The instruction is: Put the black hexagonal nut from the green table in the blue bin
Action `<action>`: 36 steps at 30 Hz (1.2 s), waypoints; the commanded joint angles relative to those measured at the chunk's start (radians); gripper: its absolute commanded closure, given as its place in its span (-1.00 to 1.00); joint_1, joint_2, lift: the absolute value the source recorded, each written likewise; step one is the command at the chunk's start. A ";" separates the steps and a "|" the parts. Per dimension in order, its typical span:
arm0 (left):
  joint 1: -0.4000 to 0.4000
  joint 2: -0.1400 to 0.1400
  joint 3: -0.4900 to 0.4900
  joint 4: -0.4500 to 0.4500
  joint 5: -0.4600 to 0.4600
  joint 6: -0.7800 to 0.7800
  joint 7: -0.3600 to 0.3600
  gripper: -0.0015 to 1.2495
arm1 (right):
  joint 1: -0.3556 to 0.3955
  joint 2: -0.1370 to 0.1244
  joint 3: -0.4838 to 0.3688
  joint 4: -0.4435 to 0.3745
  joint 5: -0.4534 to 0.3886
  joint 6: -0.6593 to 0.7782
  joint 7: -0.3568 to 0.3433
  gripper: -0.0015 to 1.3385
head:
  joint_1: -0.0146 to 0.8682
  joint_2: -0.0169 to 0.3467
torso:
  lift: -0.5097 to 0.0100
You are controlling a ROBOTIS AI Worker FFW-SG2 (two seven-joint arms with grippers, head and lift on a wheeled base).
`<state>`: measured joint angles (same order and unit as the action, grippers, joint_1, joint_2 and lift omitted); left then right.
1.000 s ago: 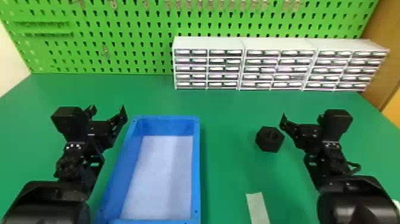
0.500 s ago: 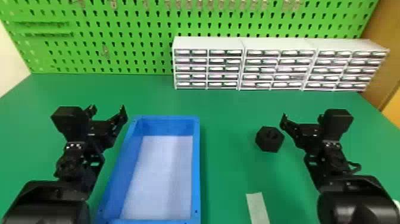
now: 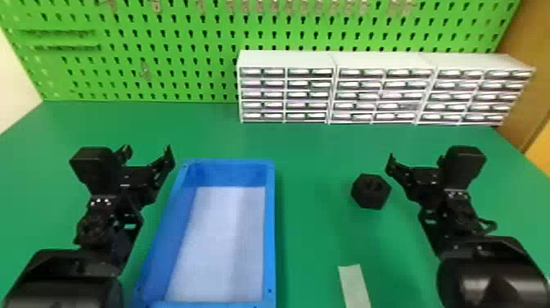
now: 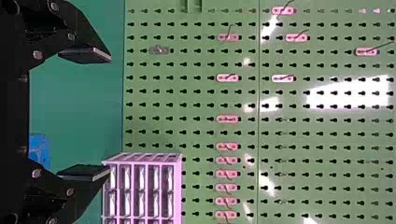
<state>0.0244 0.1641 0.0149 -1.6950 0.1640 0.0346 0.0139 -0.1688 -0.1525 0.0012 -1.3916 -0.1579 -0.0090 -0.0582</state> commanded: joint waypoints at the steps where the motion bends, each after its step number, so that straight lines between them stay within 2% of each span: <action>1: 0.000 0.000 0.000 0.000 0.000 -0.001 0.001 -0.34 | -0.031 -0.004 0.000 -0.009 -0.006 0.057 0.003 -0.85 | 0.59 -0.62 | 0.59; 6: 0.002 0.000 0.002 0.000 0.002 -0.001 0.000 -0.34 | -0.094 -0.006 -0.015 -0.021 0.024 0.207 0.058 -0.85 | 0.59 -0.62 | 0.59; 16: 0.005 0.000 0.007 -0.005 0.002 -0.001 0.000 -0.34 | -0.215 -0.004 -0.021 -0.003 0.093 0.455 0.087 -0.85 | 0.59 -0.62 | 0.59; 20: 0.005 0.000 0.007 -0.005 0.002 -0.001 0.000 -0.34 | -0.265 -0.009 -0.023 0.016 0.113 0.552 0.127 -0.85 | 0.59 -0.62 | 0.59; 26: 0.005 0.000 0.007 -0.005 0.002 -0.001 0.000 -0.34 | -0.339 -0.012 -0.010 0.085 0.118 0.647 0.166 -0.85 | 0.59 -0.62 | 0.59; 36: 0.003 0.002 0.005 -0.005 -0.003 -0.001 0.000 -0.34 | -0.468 -0.009 0.000 0.247 0.156 0.758 0.248 -0.85 | 0.59 -0.62 | 0.59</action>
<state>0.0283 0.1653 0.0200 -1.6998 0.1629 0.0339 0.0139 -0.5942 -0.1627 -0.0021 -1.2056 -0.0172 0.7161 0.1764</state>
